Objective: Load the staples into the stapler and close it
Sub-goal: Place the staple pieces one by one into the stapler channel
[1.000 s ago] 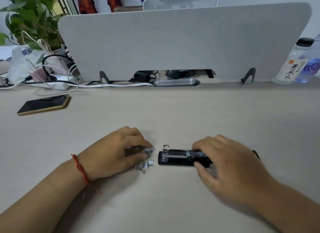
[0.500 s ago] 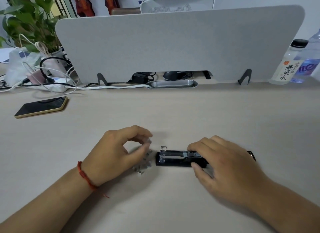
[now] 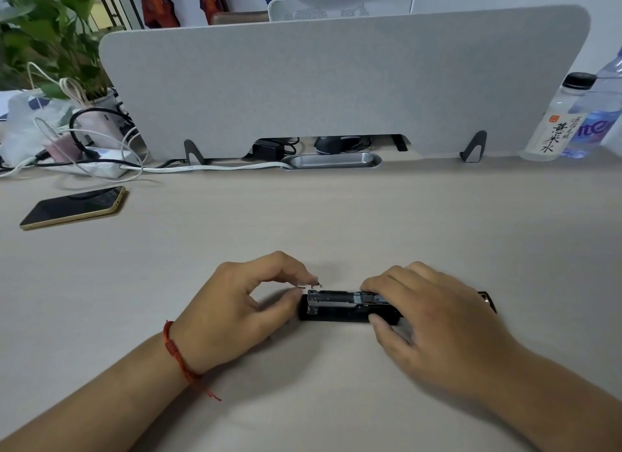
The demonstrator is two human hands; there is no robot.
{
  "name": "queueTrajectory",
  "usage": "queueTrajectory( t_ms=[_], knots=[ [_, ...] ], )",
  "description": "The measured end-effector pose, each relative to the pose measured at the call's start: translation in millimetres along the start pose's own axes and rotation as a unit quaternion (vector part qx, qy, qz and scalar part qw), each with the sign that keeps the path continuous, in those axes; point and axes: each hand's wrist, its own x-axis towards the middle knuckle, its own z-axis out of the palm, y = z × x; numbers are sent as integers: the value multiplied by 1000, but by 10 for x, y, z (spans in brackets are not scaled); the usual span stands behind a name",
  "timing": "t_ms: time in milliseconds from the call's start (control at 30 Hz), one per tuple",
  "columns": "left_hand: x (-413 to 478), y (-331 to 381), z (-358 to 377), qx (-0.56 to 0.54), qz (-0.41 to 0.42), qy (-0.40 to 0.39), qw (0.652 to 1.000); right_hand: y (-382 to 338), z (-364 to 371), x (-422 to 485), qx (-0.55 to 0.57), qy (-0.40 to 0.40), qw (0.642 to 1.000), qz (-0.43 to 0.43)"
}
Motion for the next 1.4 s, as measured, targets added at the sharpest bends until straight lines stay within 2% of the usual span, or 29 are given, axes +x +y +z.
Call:
queueTrajectory(
  t_ms=[100, 200, 333, 433, 500, 667, 833, 1200, 1400],
  knots=[
    [0, -25, -7, -16, -14, 5, 1000, -3, -9, 2, 1, -2, 1000, 2],
    [15, -24, -19, 12, -2, 22, 1000, -8, -20, 2, -2, -9, 1000, 5],
    [72, -147, -139, 137, -21, 48, 989, -5, -15, -5, -5, -11, 1000, 5],
    [116, -303, -174, 214, -60, 28, 975, 1, -7, -7, -5, -7, 1000, 7],
    [146, -373, -161, 209, -84, 33, 974, 0, -2, -7, -6, -5, 1000, 6],
    [137, -440, -200, 92, -136, 51, 985, 0, -3, -11, -1, -7, 1000, 7],
    [167, -446, -206, 182, -99, 47, 977, -7, -7, -9, -2, -13, 1000, 8],
    [178, -387, -154, 214, -69, 14, 974, -17, -18, -7, -4, -16, 1000, 12],
    [153, -358, -172, 197, -57, 12, 979, -18, -19, 0, -9, -7, 1000, 8]
  ],
)
